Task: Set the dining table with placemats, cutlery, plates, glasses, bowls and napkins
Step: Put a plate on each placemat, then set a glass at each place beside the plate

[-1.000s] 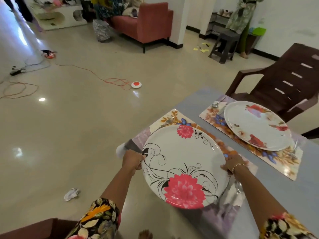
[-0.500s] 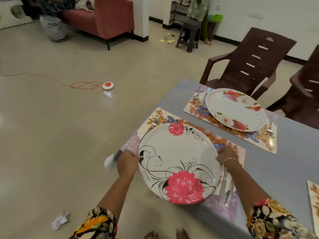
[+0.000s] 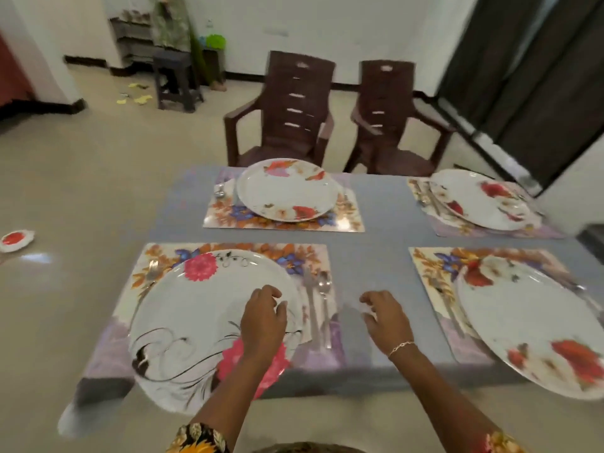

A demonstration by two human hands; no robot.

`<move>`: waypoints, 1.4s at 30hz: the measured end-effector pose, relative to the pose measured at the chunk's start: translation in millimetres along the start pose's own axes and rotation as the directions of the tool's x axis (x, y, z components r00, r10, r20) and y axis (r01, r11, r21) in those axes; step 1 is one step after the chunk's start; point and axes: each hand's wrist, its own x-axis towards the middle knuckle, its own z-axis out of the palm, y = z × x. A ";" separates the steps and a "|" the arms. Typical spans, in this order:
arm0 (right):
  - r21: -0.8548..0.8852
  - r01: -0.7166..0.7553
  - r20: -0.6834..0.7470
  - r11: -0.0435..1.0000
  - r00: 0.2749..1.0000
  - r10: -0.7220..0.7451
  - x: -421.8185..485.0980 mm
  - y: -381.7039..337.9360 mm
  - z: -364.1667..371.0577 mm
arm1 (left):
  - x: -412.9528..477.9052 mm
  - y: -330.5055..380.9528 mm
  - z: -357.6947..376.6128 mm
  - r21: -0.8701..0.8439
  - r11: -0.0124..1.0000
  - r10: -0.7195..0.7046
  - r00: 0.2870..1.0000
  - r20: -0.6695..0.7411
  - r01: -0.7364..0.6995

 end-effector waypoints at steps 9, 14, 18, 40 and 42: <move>-0.017 -0.171 -0.151 0.985 0.974 0.167 -78.9 143.8 -85.3 | -52.4 123.7 135.2 -0.030 0.956 0.282 0.893 0.350 -0.290; -0.044 -0.244 -0.254 0.969 0.941 0.226 -130.7 230.8 -142.0 | -105.4 200.9 213.4 -0.075 0.922 0.369 0.810 0.456 -0.379; -0.060 -0.348 -0.362 0.936 0.881 0.304 -167.8 307.2 -195.4 | -146.3 265.5 280.1 -0.142 0.879 0.456 0.717 0.528 -0.455; 0.026 -0.672 -0.357 0.740 0.685 0.635 -105.3 648.3 -378.9 | -158.9 554.1 613.8 -0.299 0.813 0.553 0.501 0.666 -0.500; 0.033 -0.686 -0.365 0.727 0.669 0.647 -88.6 676.3 -398.7 | -151.8 582.5 647.1 -0.300 0.803 0.565 0.495 0.660 -0.516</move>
